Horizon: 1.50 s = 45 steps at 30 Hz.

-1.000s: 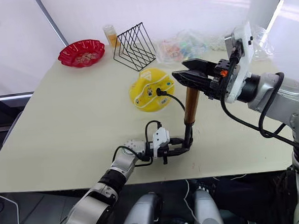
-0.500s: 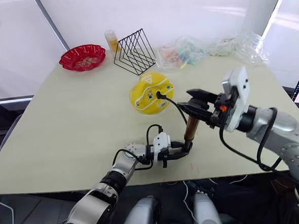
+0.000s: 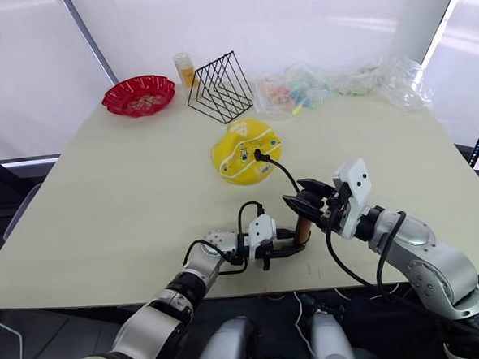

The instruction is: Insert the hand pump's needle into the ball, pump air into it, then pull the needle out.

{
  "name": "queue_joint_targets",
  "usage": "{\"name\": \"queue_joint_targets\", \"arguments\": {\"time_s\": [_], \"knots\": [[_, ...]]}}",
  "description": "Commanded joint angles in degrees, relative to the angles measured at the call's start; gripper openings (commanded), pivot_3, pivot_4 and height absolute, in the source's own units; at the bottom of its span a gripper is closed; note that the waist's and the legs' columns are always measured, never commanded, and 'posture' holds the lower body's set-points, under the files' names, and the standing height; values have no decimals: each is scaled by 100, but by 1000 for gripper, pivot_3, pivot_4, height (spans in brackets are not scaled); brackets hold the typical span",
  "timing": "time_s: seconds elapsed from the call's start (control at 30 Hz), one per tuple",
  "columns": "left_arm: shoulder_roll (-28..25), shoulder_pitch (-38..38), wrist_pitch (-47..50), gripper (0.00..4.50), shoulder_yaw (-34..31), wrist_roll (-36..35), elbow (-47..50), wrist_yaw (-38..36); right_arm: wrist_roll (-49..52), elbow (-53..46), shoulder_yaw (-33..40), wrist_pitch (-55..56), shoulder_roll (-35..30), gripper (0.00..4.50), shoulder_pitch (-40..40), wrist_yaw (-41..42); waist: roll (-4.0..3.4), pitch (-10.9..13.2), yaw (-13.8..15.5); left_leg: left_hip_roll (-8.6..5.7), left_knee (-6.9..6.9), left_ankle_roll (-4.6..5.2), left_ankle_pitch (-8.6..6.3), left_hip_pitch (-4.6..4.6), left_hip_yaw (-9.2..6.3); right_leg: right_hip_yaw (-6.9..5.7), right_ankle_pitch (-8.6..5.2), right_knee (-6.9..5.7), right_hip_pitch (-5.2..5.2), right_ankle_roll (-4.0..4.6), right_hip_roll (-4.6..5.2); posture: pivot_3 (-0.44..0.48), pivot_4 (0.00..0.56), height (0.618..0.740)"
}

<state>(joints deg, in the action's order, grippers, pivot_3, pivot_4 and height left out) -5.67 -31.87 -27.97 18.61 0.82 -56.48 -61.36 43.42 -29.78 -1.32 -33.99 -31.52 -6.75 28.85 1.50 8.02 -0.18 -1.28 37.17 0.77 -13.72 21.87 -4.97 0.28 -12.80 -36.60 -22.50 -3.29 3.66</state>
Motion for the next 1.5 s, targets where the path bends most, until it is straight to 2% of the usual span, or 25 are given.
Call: {"name": "queue_joint_targets", "arguments": {"time_s": [0.03,0.13,0.23,0.33,0.57,0.67,0.87,1.03,1.27,1.37,1.5], "knots": [[-102,191,328,1113,223,417,-555,-67,539,-220,582,-316,-231,2025,-439,67,-6,7,13,0,0,0,0,2,-1,-2,-3,1,-1,4,1,0,150,737],[-102,180,320,1113,225,435,-593,-76,974,-329,883,-598,-338,2025,-776,-49,-13,12,26,-3,3,0,0,12,-1,-3,-4,2,-9,8,5,0,150,737],[-113,148,279,1113,244,476,-651,-82,1859,-388,1475,-956,-791,2025,-1589,-175,-24,24,47,-2,2,0,0,15,-6,-9,3,6,-9,-5,5,0,150,737],[-115,138,280,1113,248,483,-677,-92,2542,-333,1837,-1268,-1226,2025,-2048,-337,-37,39,83,-3,5,1,0,22,-7,-16,-7,9,-13,12,11,0,150,737],[-120,137,264,1113,256,497,-696,-121,3436,-152,2123,-1552,-1713,2025,-2484,-856,-44,47,93,-3,5,1,0,37,-14,-29,-7,13,-18,13,16,0,150,737],[-107,151,235,1113,272,503,-699,-156,3222,-203,1757,-1739,-1684,2025,-1957,-986,-43,47,95,-3,5,1,0,44,-15,-31,-7,18,-22,13,16,0,150,737],[-115,163,136,1113,265,520,-698,-136,2575,-225,1101,-1613,-1163,2025,-1173,-1079,-31,29,94,-2,4,1,0,39,-20,-38,-7,27,-12,14,16,0,150,737],[-134,186,78,1113,265,537,-695,-116,1349,-189,366,-1024,-657,2025,-351,-804,-3,4,90,1,-1,1,0,32,-24,-40,-9,30,-6,14,13,0,150,737],[-159,187,126,1113,269,542,-663,-147,-63,146,-278,-143,-247,2025,218,-444,11,-8,85,3,-7,1,-1,19,-25,-41,-10,33,2,15,12,0,150,737],[-158,171,170,1113,275,539,-651,-186,-109,131,-102,55,-78,2025,239,-280,9,-8,78,3,-10,1,-1,18,-24,-40,-10,35,3,15,11,0,150,737],[-157,168,218,1113,293,554,-662,-261,425,-109,435,-125,-195,2025,-12,-87,5,-1,82,3,-10,1,-1,20,-25,-40,-10,35,2,15,11,0,150,737]]}}
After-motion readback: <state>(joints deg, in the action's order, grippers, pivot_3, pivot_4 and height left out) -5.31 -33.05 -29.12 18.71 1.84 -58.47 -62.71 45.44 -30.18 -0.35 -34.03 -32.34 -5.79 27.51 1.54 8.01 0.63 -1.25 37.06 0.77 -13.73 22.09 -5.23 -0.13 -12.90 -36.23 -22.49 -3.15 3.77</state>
